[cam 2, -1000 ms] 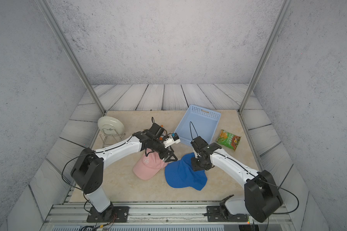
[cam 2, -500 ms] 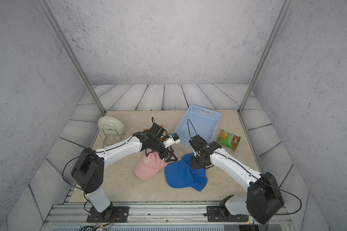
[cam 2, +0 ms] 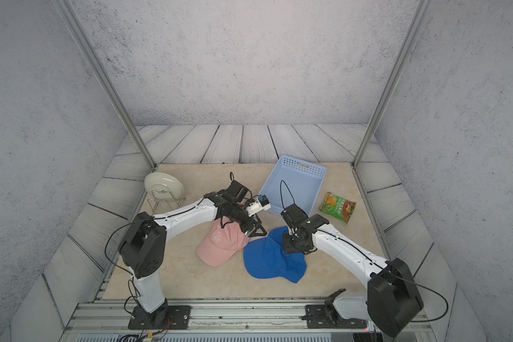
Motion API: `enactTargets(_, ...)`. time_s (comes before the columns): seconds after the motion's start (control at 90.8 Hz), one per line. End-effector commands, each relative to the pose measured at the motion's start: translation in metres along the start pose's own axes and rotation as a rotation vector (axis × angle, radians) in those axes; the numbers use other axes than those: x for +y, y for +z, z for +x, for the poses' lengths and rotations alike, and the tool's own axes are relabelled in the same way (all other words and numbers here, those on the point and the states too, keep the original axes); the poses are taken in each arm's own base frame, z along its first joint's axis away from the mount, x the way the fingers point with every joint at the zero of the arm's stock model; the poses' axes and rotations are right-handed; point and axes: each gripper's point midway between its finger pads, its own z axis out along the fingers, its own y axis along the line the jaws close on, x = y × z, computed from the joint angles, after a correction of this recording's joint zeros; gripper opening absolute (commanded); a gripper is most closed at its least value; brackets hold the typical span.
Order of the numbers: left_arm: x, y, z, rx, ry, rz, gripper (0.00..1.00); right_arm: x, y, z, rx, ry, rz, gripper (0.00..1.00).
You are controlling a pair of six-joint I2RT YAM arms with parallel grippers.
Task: Turn the baseball cap inside out
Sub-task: Place the baseball cap at the center of the board.
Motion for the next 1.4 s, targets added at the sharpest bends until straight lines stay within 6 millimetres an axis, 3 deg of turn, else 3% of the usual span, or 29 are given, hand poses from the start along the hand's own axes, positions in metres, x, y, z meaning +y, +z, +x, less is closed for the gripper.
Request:
enactTargets(0.0, -0.003, 0.008, -0.001, 0.016, 0.014, 0.033, 0.76, -0.001, 0.01, 0.004, 0.033, -0.003, -0.001, 0.45)
enactTargets(0.22, -0.001, 0.009, 0.005, 0.027, 0.015, 0.021, 0.76, -0.003, 0.039, 0.018, 0.117, -0.045, 0.011, 0.45)
enactTargets(0.462, 0.002, 0.009, 0.012, 0.047, 0.011, -0.003, 0.76, -0.009, 0.057, 0.016, 0.134, -0.069, 0.051, 0.17)
enactTargets(0.528, 0.003, 0.008, 0.014, 0.053, 0.01, -0.009, 0.76, -0.01, 0.059, 0.017, 0.14, -0.071, 0.059, 0.13)
enactTargets(0.65, 0.003, 0.007, 0.016, 0.056, 0.011, -0.013, 0.77, -0.015, 0.069, 0.024, 0.174, -0.074, 0.083, 0.16)
enactTargets(0.837, 0.004, 0.003, 0.016, 0.05, 0.005, -0.027, 0.78, -0.018, 0.076, 0.029, 0.23, -0.086, 0.117, 0.31)
enactTargets(0.925, 0.005, 0.001, 0.016, 0.04, -0.004, -0.037, 0.78, -0.019, 0.08, 0.031, 0.255, -0.094, 0.142, 0.31)
enactTargets(1.002, 0.006, -0.004, 0.016, 0.031, -0.014, -0.051, 0.78, -0.018, 0.081, 0.03, 0.256, -0.101, 0.156, 0.23)
enactTargets(1.079, 0.007, -0.008, 0.017, 0.021, -0.024, -0.061, 0.78, -0.017, 0.083, 0.03, 0.256, -0.097, 0.149, 0.06)
enactTargets(1.101, 0.007, -0.01, 0.017, 0.018, -0.025, -0.065, 0.78, -0.016, 0.082, 0.029, 0.249, -0.097, 0.146, 0.0)
enactTargets(1.222, 0.006, -0.022, 0.016, -0.008, -0.036, -0.07, 0.78, -0.005, 0.064, 0.019, 0.196, -0.096, 0.094, 0.0)
enactTargets(1.387, 0.006, -0.038, 0.013, -0.05, -0.054, -0.073, 0.78, 0.016, 0.009, -0.006, 0.085, -0.084, 0.003, 0.0)
